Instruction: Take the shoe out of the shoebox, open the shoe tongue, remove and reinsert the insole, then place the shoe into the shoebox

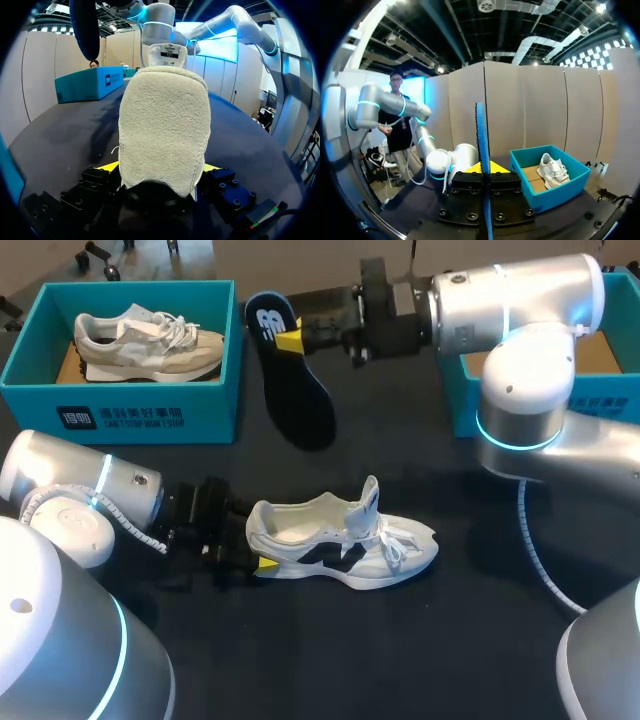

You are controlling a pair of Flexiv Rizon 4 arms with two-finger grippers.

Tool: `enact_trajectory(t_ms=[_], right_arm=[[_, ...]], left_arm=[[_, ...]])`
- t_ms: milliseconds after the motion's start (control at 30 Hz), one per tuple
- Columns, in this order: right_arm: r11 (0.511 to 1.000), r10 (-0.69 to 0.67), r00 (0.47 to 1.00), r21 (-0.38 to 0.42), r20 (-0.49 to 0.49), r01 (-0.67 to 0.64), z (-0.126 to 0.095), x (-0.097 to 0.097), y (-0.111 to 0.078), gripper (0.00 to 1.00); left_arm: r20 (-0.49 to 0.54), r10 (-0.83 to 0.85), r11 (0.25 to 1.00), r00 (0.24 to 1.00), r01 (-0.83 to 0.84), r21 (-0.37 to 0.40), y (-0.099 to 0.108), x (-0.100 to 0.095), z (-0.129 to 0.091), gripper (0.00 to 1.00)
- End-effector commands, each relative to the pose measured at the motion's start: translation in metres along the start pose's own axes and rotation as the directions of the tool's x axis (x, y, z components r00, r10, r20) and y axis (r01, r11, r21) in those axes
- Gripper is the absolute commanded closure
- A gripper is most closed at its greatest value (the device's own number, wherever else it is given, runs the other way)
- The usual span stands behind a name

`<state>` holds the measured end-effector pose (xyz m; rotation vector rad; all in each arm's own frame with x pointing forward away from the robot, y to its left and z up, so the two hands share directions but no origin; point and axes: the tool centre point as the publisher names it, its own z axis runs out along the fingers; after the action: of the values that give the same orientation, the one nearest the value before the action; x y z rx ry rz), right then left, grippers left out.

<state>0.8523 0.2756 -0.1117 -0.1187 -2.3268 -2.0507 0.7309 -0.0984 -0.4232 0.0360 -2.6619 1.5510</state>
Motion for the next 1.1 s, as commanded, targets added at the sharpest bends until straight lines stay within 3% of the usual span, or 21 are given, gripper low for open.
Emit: enact_trajectory(t_ms=[33,400,867,1100], right_arm=[[0.998,0.058,0.998,0.013,-0.006,-0.058,-0.012,0.007,0.012,1.00],[0.973,0.233,0.967,0.029,-0.102,-0.231,-0.019,0.025,0.050,1.00],[0.947,0.320,0.945,-0.011,-0.068,-0.322,-0.035,0.070,0.096,1.00],[0.926,0.378,0.924,0.017,-0.052,-0.378,-0.043,0.094,0.112,1.00]], left_arm=[[-0.002,-0.001,1.000,1.000,0.001,-0.004,0.001,-0.001,0.002,1.00],[-0.002,-0.001,1.000,1.000,0.001,-0.004,0.001,-0.001,0.002,1.00],[-0.002,-0.001,1.000,1.000,0.001,-0.004,0.001,-0.001,0.002,1.00],[-0.002,-0.001,1.000,1.000,0.001,-0.004,0.001,-0.001,0.002,1.00]])
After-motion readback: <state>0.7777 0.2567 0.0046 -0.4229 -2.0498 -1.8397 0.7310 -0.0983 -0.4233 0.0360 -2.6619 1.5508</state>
